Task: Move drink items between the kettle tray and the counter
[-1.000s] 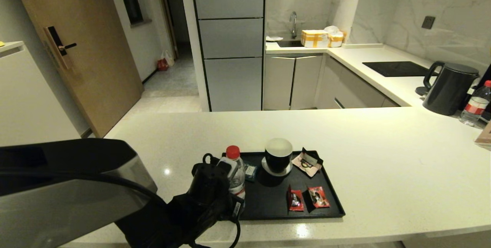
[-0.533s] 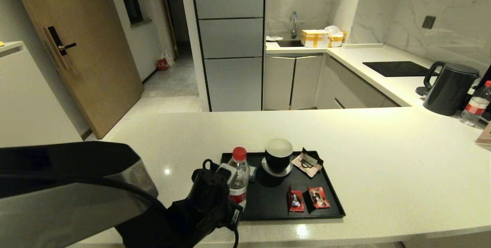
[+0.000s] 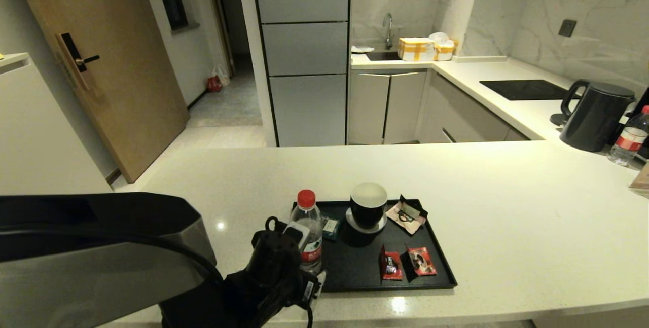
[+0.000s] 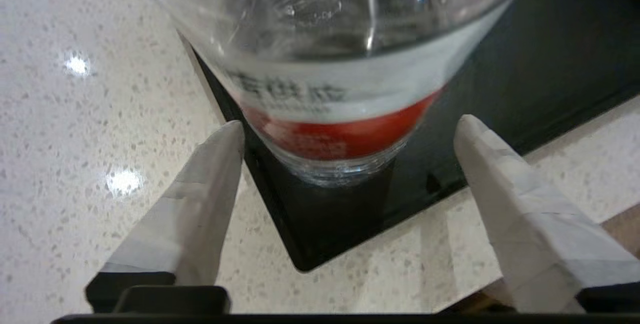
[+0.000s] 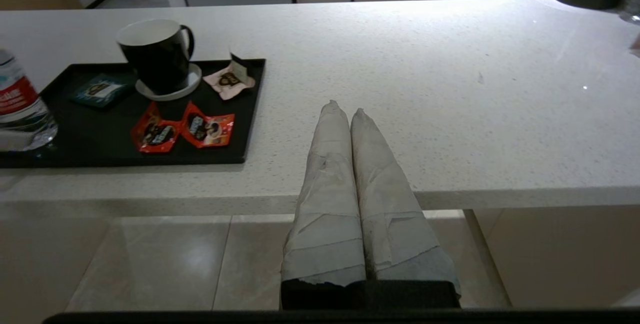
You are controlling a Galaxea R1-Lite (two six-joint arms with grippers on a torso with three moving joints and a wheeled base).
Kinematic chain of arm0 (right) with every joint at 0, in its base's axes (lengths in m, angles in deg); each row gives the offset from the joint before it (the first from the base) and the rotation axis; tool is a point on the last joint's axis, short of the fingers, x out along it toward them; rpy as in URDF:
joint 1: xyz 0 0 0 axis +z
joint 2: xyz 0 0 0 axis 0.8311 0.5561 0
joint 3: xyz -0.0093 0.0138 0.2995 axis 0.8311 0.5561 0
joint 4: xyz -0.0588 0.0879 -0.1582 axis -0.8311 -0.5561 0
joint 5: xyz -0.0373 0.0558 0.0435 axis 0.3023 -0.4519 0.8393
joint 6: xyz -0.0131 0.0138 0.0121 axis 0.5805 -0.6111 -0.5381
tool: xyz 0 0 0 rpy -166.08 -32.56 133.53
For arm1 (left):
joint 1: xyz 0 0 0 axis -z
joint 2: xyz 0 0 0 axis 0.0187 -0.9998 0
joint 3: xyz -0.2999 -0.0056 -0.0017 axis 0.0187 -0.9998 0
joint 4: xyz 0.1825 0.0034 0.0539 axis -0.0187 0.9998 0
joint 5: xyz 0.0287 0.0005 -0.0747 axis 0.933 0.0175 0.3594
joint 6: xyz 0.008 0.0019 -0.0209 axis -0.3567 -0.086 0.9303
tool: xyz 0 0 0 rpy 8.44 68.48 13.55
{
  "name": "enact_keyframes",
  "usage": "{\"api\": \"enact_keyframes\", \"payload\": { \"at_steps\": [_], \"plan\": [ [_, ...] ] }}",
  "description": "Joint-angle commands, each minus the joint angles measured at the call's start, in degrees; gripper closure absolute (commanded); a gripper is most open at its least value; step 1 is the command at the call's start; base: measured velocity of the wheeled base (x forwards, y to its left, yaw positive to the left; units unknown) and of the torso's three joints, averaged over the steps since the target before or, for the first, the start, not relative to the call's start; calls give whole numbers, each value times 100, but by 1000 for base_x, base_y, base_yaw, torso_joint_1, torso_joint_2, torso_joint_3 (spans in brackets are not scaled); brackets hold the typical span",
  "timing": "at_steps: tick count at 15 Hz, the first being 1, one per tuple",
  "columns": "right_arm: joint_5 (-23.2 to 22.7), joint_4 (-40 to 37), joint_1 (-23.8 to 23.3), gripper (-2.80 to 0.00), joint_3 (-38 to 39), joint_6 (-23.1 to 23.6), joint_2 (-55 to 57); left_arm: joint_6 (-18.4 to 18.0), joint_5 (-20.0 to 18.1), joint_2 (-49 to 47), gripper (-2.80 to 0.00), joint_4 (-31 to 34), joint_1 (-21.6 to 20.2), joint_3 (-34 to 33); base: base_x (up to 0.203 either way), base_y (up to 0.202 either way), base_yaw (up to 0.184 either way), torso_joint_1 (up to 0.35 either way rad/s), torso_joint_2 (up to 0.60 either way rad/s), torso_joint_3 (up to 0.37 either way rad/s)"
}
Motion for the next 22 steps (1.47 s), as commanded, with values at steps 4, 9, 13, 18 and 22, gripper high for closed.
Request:
{"api": "enact_keyframes", "payload": {
  "at_steps": [4, 9, 13, 18, 22],
  "plan": [
    [-1, -5, 2, 0, 9, 2, 7, 32, 7, 90, -280, -73, 36, -290, 0, 0, 0, 0, 0, 0],
    [-1, -5, 2, 0, 9, 2, 7, 35, 11, 630, -280, -75, 38, -628, 0, 0, 0, 0, 0, 0],
    [-1, -5, 2, 0, 9, 2, 7, 75, 440, 1472, -280, -90, 38, -1082, 0, 0, 0, 2, 23, 15],
    [-1, -5, 2, 0, 9, 2, 7, 397, 1111, 3490, 0, 567, -65, -1511, 0, 0, 0, -1, 6, 3],
    [-1, -5, 2, 0, 9, 2, 7, 599, 1594, 5015, 0, 2606, -845, -1234, 0, 0, 0, -2, 6, 3]
  ]
}}
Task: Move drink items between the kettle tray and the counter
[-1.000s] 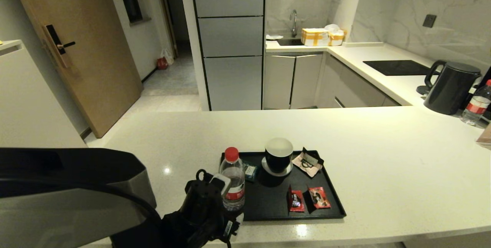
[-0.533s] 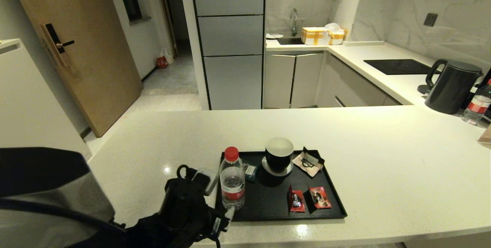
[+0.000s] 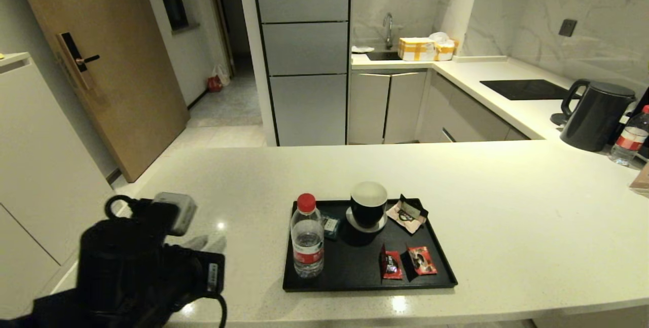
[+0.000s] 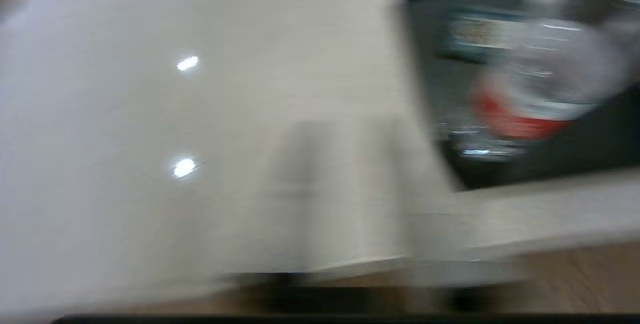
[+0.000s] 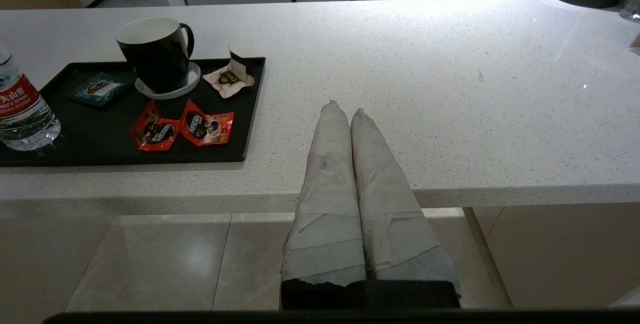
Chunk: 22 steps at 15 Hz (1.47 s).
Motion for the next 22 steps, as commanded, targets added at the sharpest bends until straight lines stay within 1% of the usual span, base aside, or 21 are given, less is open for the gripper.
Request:
{"api": "enact_keyframes", "payload": {
  "at_steps": [1, 3, 6, 8, 10, 11, 13, 15, 17, 19, 20, 21, 22],
  "plan": [
    [-2, 0, 2, 0, 9, 5, 7, 75, 68, 1157, 0, 1244, -599, 298, 0, 0, 0, 0, 0, 0],
    [-2, 0, 3, 0, 9, 5, 7, 145, 46, 2221, 0, 2590, -1277, 746, 0, 0, 0, 0, 0, 0],
    [-2, 0, 2, 0, 9, 5, 7, 215, 26, 4016, 0, 5131, -2135, 1728, 0, 0, 0, 0, 0, 0],
    [-2, 0, 2, 0, 9, 5, 7, 238, 19, 5059, 0, 6574, -2431, 2262, 0, 0, 0, 0, 0, 0],
    [-2, 0, 2, 0, 9, 5, 7, 254, -3, 6096, 0, 7684, -2599, 2474, 0, 0, 0, 0, 0, 0],
    [-2, 0, 2, 0, 9, 5, 7, 401, -12, 6504, 0, 8182, -2647, 2531, 0, 0, 0, 0, 0, 0],
    [-2, 0, 2, 0, 9, 5, 7, 1383, 34, 6797, 0, 8903, -2722, 2685, 0, 0, 0, 0, 0, 0],
    [-2, 0, 2, 0, 9, 5, 7, 1523, 33, 6784, 0, 9096, -2739, 2776, 0, 0, 0, 0, 0, 0],
    [-2, 0, 2, 0, 9, 5, 7, 1823, -155, 6784, 0, 10206, -2739, 3358, 0, 0, 0, 0, 0, 0],
    [-2, 0, 2, 0, 9, 5, 7, 2035, -392, 6790, 0, 10624, -2746, 3809, 0, 0, 0, 0, 0, 0],
    [-2, 0, 2, 0, 9, 5, 7, 2086, -754, 6791, 0, 10896, -2820, 4060, 0, 0, 0, 0, 0, 0],
    [-2, 0, 2, 0, 9, 5, 7, 2129, -1058, 6794, 0, 11042, -2917, 4162, 0, 0, 0, 0, 0, 0],
    [-2, 0, 3, 0, 9, 5, 7, 2126, -1343, 6844, 0, 11100, -3066, 4101, 0, 0, 0, 0, 0, 0]
  ]
}}
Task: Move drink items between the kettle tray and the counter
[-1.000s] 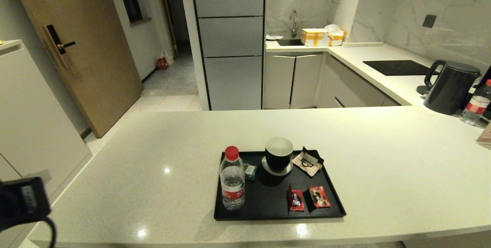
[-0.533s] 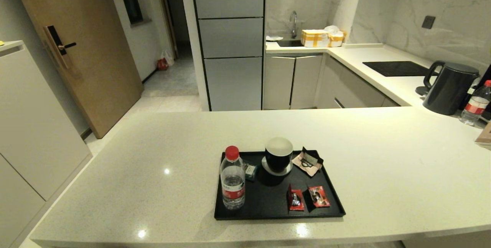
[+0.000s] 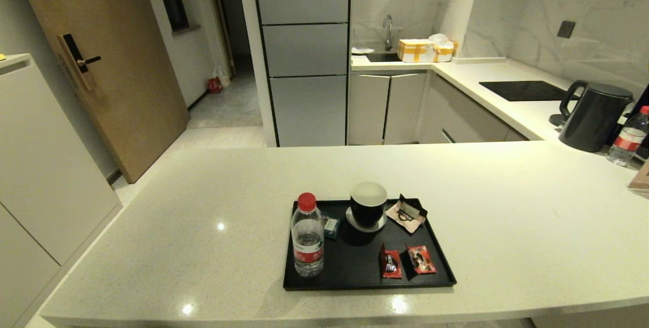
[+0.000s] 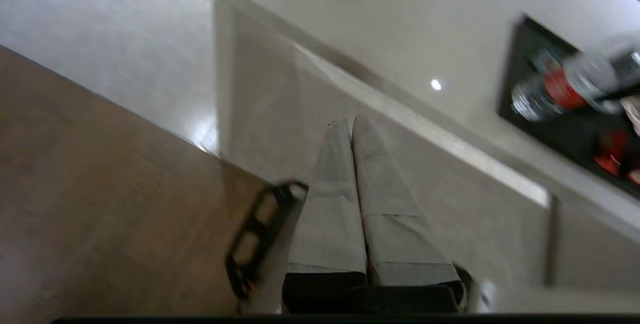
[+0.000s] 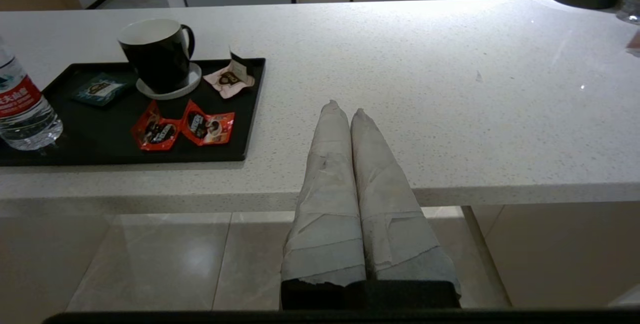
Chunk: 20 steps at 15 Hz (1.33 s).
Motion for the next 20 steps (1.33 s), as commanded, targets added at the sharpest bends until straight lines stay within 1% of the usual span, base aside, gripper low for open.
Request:
{"api": "enact_keyframes", "payload": {
  "at_steps": [1, 2, 3, 4, 5, 6, 7, 8, 9, 11, 12, 13, 14, 15, 16, 17, 18, 20],
  "plan": [
    [-2, -2, 0, 0, 9, 2, 7, -74, -444, 200, 0, 97, -276, -65, 0, 0, 0, 0, 0, 0],
    [-2, -2, 0, 0, 9, 2, 7, -311, -627, 571, 0, 60, -369, -208, 0, 0, 0, 0, 0, 0],
    [-2, -2, 0, 0, 9, 2, 7, -721, -823, 1035, 0, 47, -430, -295, 0, 0, 0, 0, 0, 0],
    [-2, -2, 0, 0, 9, 2, 7, -1048, -968, 1385, 0, 88, -470, -373, 0, 0, 0, 0, 0, 0],
    [-2, -2, 0, 0, 9, 2, 7, -1236, -1078, 1576, 0, 76, -500, -565, 0, 0, 0, 0, 0, 0],
    [-2, -2, 0, 0, 9, 2, 7, -1353, -1132, 1595, 0, -107, -518, -950, 0, 0, 0, 0, 0, 0],
    [-2, -2, 0, 0, 9, 2, 7, -1415, -1161, 1591, 0, -636, -527, -1301, 0, 0, 0, 7, -26, -11],
    [-2, -2, 0, 0, 9, 2, 7, -1476, -1181, 1589, 0, -1572, -532, -1728, 0, 0, 0, 17, -36, -17],
    [-2, -2, 0, 0, 9, 2, 7, -1576, -1198, 1587, 0, -2700, -537, -2266, 0, 0, 0, 23, -34, -22],
    [-2, -2, 0, 0, 9, 2, 7, -1999, -1244, 1585, 0, -4968, -541, -3785, 0, 0, 0, 27, -31, -17],
    [-2, -2, 0, 0, 9, 2, 7, -2286, -1338, 1584, 0, -6117, -542, -4652, 0, 0, 0, 0, 0, 0],
    [-2, -2, 0, 0, 9, 2, 7, -2573, -1470, 1583, 0, -7114, -544, -5304, 0, 0, 0, 0, 0, 0],
    [-2, -2, 0, 0, 9, 2, 7, -2730, -1536, 1583, 0, -7826, -544, -5724, 0, 0, 0, 0, 0, 0],
    [-2, -2, 9, 0, 9, 2, 7, -2862, -1584, 1583, 0, -8121, -545, -5939, 0, 0, 0, 0, 0, 0],
    [-2, -2, 0, 0, 9, 2, 7, -2991, -1623, 1582, 0, -7938, -546, -5948, 0, 0, 0, 0, 0, 0],
    [-2, -2, 0, 0, 9, 2, 7, -3132, -1669, 1582, 0, -7427, -546, -5925, 0, 0, 0, 0, 0, 0],
    [-2, -2, 0, 0, 9, 2, 7, -3237, -1710, 1582, 0, -7249, -547, -5905, 0, 0, 0, 0, 0, 0],
    [-2, -2, 0, 0, 9, 2, 7, -3254, -1727, 1582, 0, -7258, -547, -5905, 0, 0, 0, 0, 0, 0]
  ]
}}
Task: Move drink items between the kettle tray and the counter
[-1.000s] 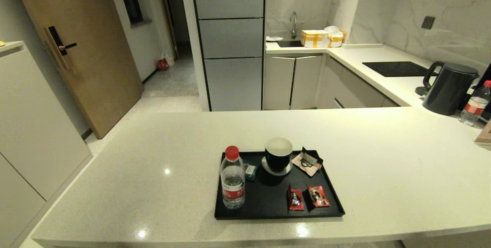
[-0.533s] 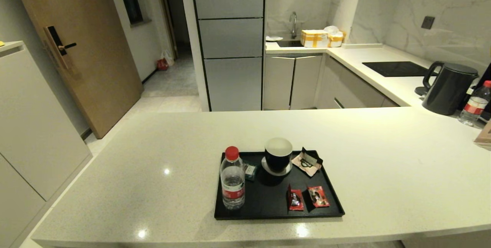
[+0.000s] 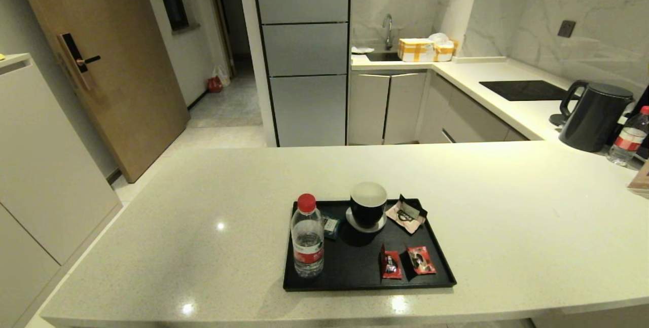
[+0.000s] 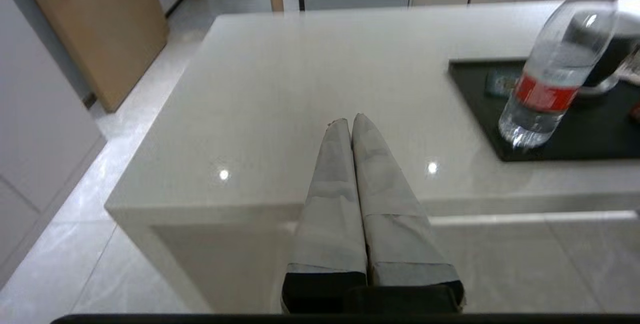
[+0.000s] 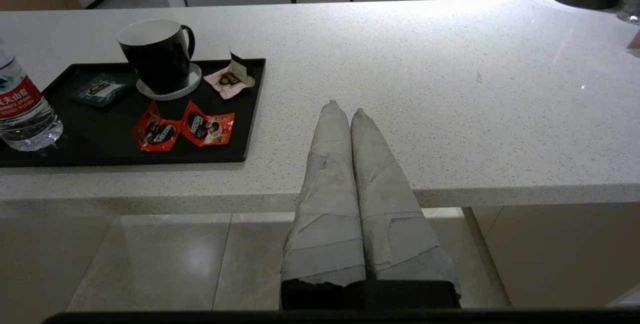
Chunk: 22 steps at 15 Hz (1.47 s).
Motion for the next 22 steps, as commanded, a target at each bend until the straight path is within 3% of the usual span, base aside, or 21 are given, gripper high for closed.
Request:
{"api": "enact_keyframes", "payload": {
  "at_steps": [1, 7, 11, 22],
  "plan": [
    [-3, -2, 2, 0, 9, 5, 7, -122, -19, 11, 0, 34, 0, -21, 0, 0, 0, 0, 0, 0],
    [-3, -2, 2, 0, 9, 5, 7, -271, -99, 11, 0, 19, 0, -21, 0, 0, 0, 0, 0, 0],
    [-3, -2, 11, 0, 9, -13, 7, 34, -30, 11, 0, 8, 0, -21, 0, 0, 0, 0, 0, 0],
    [41, 7, 2, 0, 9, -154, 7, 80, -37, 11, 0, -9, 0, -21, 0, 0, 0, 0, 0, 0]
  ]
}}
